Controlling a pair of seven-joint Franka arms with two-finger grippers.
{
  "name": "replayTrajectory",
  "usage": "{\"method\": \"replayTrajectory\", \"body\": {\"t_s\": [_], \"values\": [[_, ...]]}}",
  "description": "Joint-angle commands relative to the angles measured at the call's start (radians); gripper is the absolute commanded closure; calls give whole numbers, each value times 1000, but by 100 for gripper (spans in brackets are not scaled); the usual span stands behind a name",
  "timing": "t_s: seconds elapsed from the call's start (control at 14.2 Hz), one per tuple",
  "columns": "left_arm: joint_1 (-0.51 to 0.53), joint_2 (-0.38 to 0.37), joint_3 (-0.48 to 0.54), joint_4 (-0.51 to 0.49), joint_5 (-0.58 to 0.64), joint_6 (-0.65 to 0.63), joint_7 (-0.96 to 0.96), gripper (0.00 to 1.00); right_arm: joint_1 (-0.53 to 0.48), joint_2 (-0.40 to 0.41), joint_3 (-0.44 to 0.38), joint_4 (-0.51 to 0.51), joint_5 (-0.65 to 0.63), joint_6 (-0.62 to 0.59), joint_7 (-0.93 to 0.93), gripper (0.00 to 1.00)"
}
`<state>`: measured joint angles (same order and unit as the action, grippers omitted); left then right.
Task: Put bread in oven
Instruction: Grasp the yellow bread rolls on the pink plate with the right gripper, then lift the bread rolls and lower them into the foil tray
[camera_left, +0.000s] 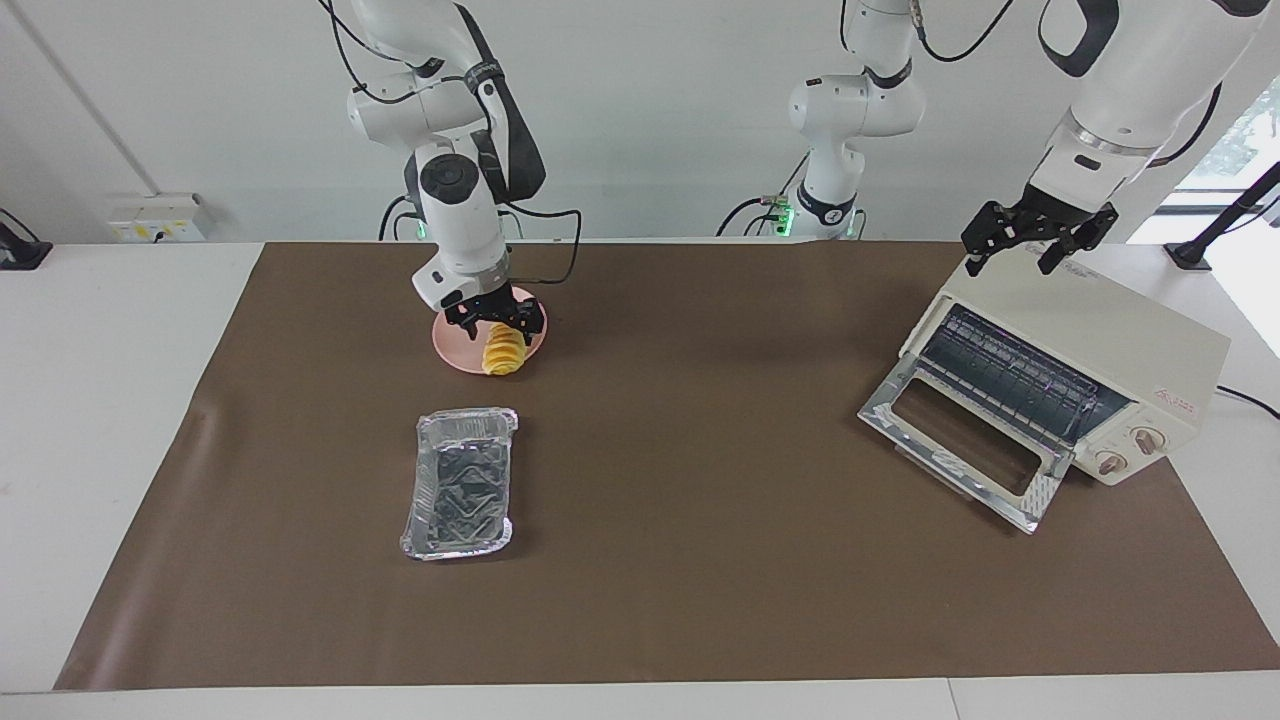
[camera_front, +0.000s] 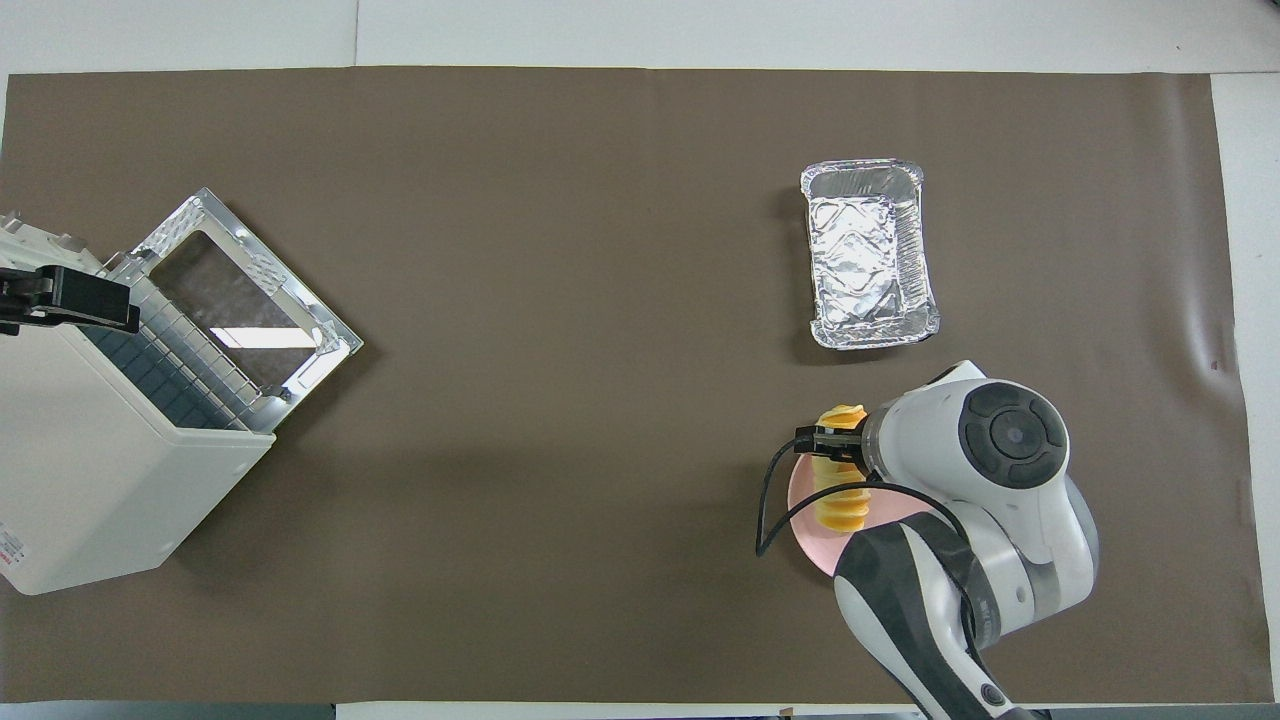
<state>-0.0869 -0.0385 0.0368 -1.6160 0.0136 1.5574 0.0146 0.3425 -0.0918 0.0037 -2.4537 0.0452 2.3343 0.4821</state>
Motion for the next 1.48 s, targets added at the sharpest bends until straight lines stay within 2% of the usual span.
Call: {"method": "replayTrajectory", "body": {"t_s": [0.0, 0.07, 0.14, 0.35, 0.63, 0.91, 1.05, 1.19, 1.41], "values": [[-20, -26, 15, -25, 19, -4, -9, 0, 3, 7, -1, -34, 22, 52, 13, 0], [-19, -26, 15, -25, 19, -4, -8, 0, 3, 9, -1, -34, 22, 53, 12, 7], [-20, -26, 15, -25, 19, -4, -10, 0, 3, 9, -1, -34, 22, 51, 13, 23], [-19, -26, 15, -25, 19, -4, -9, 0, 3, 9, -1, -34, 25, 45, 23, 100], [-20, -26, 15, -25, 19, -4, -8, 0, -7, 15, -2, 11, 25, 19, 18, 100], [-20, -26, 15, -25, 19, -4, -10, 0, -55, 30, -4, 177, 24, -143, -49, 100], [-20, -26, 15, -25, 19, -4, -8, 0, -121, 99, -4, 336, 24, -219, -147, 100], [-19, -26, 15, -25, 19, -4, -9, 0, -174, 173, -4, 467, 25, -225, -268, 100], [-19, -26, 15, -25, 19, -4, -8, 0, -181, 341, -4, 696, 24, -222, -318, 100]]}}
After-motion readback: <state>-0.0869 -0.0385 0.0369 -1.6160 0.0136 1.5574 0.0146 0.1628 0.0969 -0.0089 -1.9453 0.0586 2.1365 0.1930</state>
